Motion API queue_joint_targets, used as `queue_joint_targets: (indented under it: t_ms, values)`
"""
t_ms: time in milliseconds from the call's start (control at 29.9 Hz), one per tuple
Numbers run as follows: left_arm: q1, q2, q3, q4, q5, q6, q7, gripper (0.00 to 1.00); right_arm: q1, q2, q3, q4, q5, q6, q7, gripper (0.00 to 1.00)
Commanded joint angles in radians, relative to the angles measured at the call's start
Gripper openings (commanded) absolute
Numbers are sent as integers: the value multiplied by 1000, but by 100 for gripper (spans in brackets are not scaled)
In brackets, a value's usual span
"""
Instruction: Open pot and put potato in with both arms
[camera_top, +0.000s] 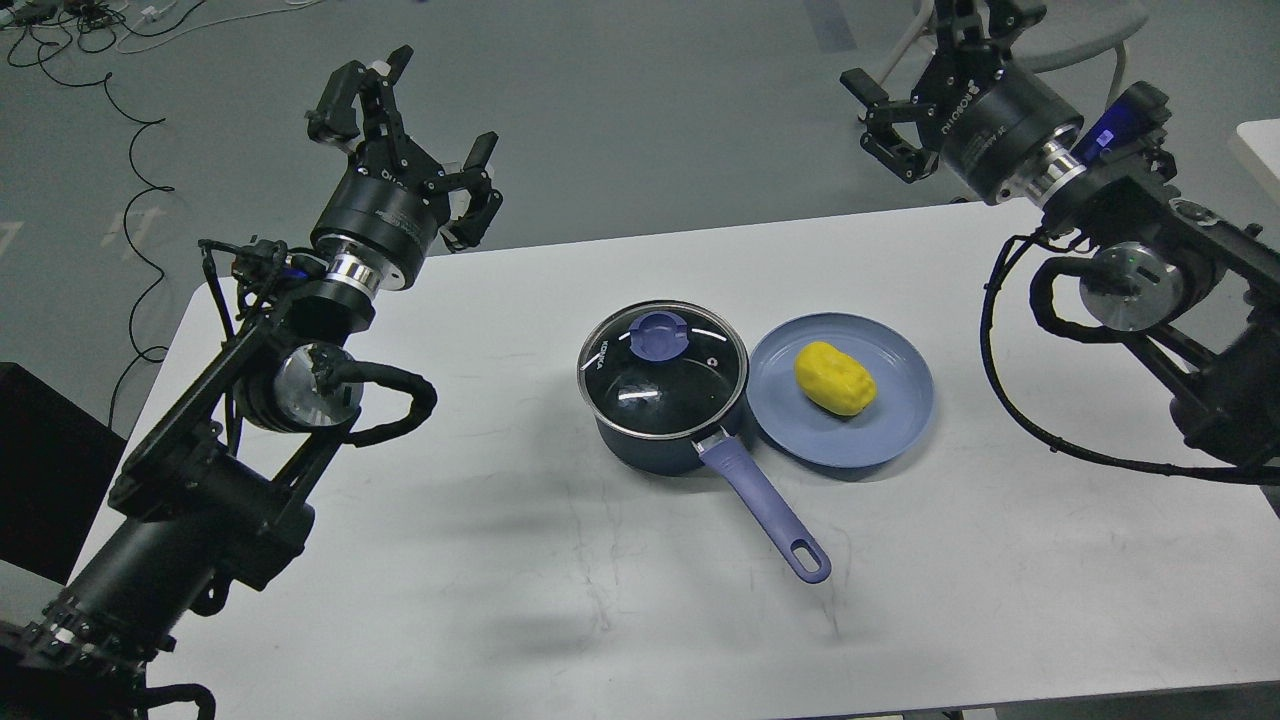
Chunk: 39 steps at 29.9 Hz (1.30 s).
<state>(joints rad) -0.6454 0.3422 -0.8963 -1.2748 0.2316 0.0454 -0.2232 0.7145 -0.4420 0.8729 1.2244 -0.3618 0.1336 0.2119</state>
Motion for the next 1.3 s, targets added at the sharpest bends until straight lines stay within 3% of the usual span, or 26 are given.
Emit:
queue_joint_targets:
  t_ms: [0,401,635,1270]
  values:
    - [15,-3,-1,0,2,-1,2,98,0,22,0,-9,-2,-8,-8,100]
    - [30,-3,14,5,2,1,12,98,6,55,-2,-8,-45,-98,-39,100]
    - [41,6,17,6,3,-1,13,98,14,52,-9,-5,-66,-92,-124,100]
    - [55,-3,2,8,2,-25,1,98,17,42,5,0,-59,-45,-128,100]
